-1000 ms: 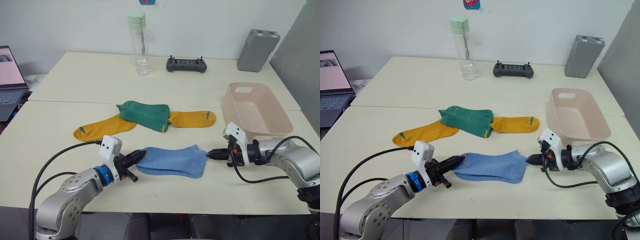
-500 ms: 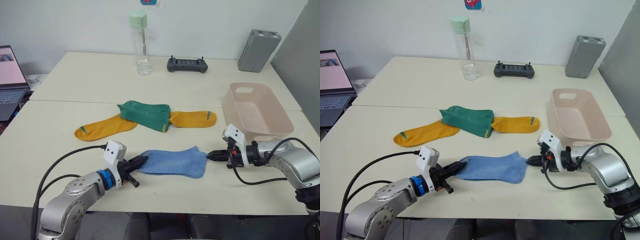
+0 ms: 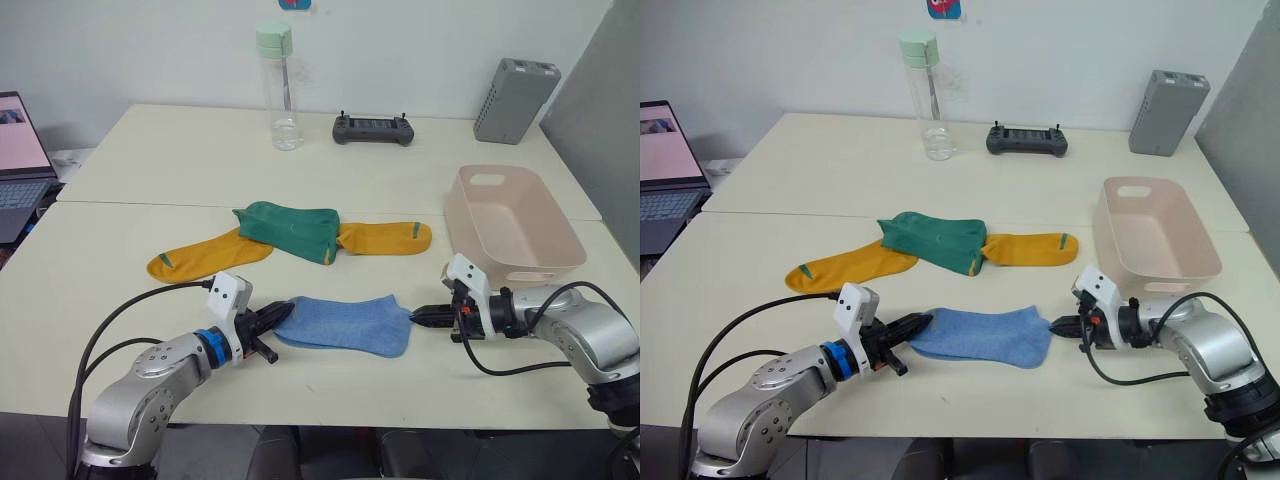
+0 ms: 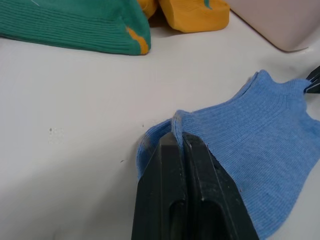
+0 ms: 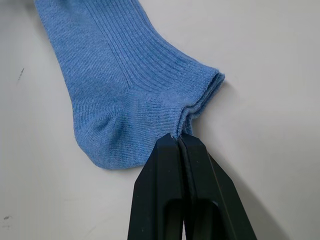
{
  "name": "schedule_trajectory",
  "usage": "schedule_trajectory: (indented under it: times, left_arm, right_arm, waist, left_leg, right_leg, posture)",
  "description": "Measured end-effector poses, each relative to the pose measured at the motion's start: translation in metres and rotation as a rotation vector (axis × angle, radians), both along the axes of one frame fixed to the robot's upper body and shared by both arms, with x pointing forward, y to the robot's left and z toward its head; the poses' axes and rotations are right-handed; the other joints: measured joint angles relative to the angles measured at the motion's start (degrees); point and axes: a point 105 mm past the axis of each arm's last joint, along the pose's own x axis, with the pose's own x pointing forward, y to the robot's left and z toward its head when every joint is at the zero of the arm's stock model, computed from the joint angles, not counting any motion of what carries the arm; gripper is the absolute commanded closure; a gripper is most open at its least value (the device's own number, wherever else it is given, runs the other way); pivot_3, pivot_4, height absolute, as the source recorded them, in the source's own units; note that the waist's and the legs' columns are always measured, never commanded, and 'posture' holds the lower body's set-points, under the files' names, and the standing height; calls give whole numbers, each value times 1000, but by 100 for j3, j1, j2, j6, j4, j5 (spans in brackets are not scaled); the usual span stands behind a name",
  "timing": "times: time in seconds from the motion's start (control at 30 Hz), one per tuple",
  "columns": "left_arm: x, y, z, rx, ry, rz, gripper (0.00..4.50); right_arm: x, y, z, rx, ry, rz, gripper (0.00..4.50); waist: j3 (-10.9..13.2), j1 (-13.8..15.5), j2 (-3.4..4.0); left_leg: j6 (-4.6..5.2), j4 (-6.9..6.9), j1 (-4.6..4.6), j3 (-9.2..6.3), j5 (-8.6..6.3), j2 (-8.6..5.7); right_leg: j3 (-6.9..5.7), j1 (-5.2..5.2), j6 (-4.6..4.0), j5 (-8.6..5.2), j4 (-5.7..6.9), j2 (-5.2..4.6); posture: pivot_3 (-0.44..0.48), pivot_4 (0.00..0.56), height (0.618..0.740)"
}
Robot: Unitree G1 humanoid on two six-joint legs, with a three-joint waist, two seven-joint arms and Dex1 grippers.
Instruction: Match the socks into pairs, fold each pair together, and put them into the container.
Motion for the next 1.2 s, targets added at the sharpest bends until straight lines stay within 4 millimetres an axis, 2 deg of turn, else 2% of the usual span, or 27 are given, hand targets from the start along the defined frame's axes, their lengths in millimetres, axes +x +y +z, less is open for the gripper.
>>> schedule_trajectory:
  times: [0.1, 0.2, 0.33, 0.47, 0.57, 0.67, 0.8, 0.83, 0.9, 0.93, 1.13, 1.2]
  left_arm:
    - [1, 0, 1, -9, -5, 9, 3899]
    - [2, 4, 5, -27, -11, 29, 3000]
    - [7, 17, 22, -49, -67, 77, 1811]
    - [6, 12, 51, 113, -233, -117, 1811]
    - [2, -10, 47, 214, -311, -330, 2392]
    - [6, -26, 31, 252, -334, -449, 3339]
    - [9, -34, 11, 351, -356, -577, 4500]
    - [10, -33, 5, 377, -351, -597, 4500]
    - [12, -29, -11, 422, -321, -628, 4500]
    - [12, -28, -13, 422, -323, -635, 4500]
    - [16, -8, -10, 416, -349, -610, 4500]
    - [16, -2, -8, 405, -345, -594, 4500]
  right_arm:
    - [2, 1, 3, 15, -19, -3, 3533]
    - [4, -4, 13, 42, -45, -27, 2465]
    - [5, -2, 34, 107, -111, -38, 1145]
    - [0, 32, 46, 178, -231, 79, 1145]
    - [-1, 60, 37, 184, -283, 164, 1740]
    - [0, 76, 22, 150, -336, 225, 2792]
    - [0, 82, -1, 81, -355, 281, 4245]
    - [1, 81, -6, 64, -354, 283, 4464]
    - [4, 76, -17, 16, -353, 284, 4464]
    - [4, 71, -22, -10, -355, 285, 4464]
    - [-1, 35, -24, -39, -370, 256, 4464]
    - [-3, 29, -21, -14, -350, 230, 4464]
  waist:
    - [0, 1, 0]
    - [0, 2, 0]
    - [0, 2, 0]
    - [0, -9, 2]
    - [-1, -8, 5]
    - [-1, 25, 3]
    - [0, 28, 3]
    - [-1, 28, 3]
    - [-1, 27, 4]
    - [-1, 27, 3]
    - [-4, 29, 6]
    - [-4, 26, 6]
  left_leg:
    - [0, -1, 0, -1, 0, 1]
    - [0, -2, -1, -1, 0, 1]
    - [0, -2, -1, -4, 0, 3]
    - [-1, -4, 4, -2, 0, 4]
    - [-1, -11, 5, 18, -1, -4]
    - [0, -13, -3, 15, 0, -2]
    - [0, -29, -6, 15, 0, 0]
    - [0, -32, -6, 15, 0, 2]
    - [0, -39, -6, 13, 0, 4]
    - [0, -41, -6, 12, 1, 4]
    - [1, -43, 10, 2, 1, 5]
    - [1, -41, 10, 2, 1, 5]
  right_leg:
    - [-2, 0, 0, 0, 0, 0]
    - [-1, 1, 0, 0, 0, 0]
    - [-4, 0, 0, 0, 1, 3]
    - [-2, -19, -3, -2, -2, 6]
    - [6, -28, -3, -1, -9, -10]
    - [1, -31, -5, 0, -8, -9]
    - [1, -25, 6, 21, 1, -4]
    - [0, -26, 6, 21, 2, -1]
    - [-1, -28, 4, 19, 3, 2]
    - [-2, -28, 3, 19, 3, 2]
    - [-10, -4, 13, 8, 3, 2]
    - [-7, -3, 14, 8, 3, 2]
  posture:
    - [0, 150, 740]
    - [0, 150, 740]
    - [0, 150, 740]
    - [0, 150, 740]
    - [0, 150, 740]
    - [0, 150, 740]
    - [0, 150, 740]
    - [0, 150, 740]
    - [0, 150, 740]
    - [0, 150, 740]
    - [0, 150, 740]
    - [0, 150, 740]
